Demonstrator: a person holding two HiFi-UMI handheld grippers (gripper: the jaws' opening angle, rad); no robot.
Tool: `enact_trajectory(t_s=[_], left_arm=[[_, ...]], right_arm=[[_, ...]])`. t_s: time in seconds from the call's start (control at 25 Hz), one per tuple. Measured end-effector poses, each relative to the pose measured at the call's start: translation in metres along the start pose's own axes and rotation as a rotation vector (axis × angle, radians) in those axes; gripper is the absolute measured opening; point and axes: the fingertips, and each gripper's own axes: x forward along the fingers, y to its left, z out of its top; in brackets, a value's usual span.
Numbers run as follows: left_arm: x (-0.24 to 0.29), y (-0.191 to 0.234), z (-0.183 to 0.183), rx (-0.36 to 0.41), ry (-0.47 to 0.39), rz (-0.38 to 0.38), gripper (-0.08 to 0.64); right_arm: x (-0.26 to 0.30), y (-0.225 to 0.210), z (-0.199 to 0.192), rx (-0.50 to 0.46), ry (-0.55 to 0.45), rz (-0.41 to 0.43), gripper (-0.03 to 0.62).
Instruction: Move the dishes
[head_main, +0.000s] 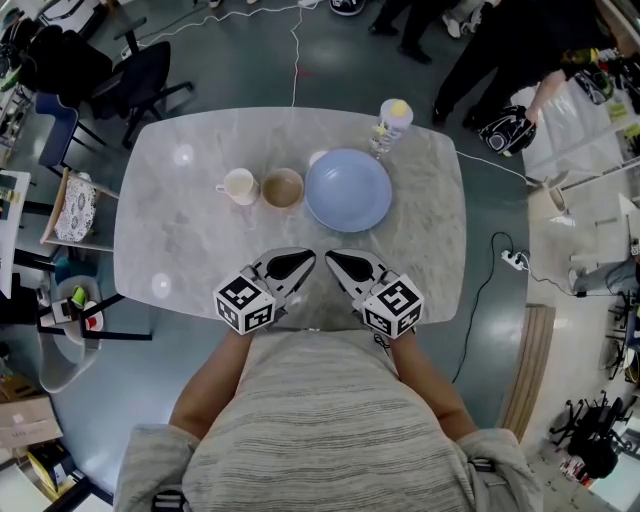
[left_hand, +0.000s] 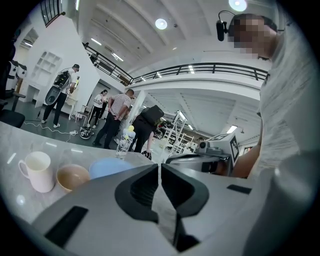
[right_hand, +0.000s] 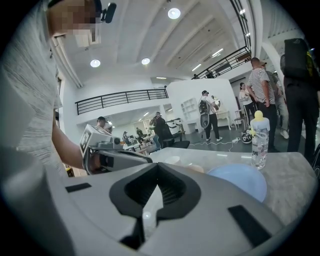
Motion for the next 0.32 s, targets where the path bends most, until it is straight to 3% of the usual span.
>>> enact_trajectory(t_s=[0.32], left_arm=[[-0.0032, 0.0029, -0.0015, -0.011, 0.006, 0.001, 0.034]], right_arm=[[0.0032, 0.0024, 0.0, 0.001, 0.002, 0.011, 0.017]])
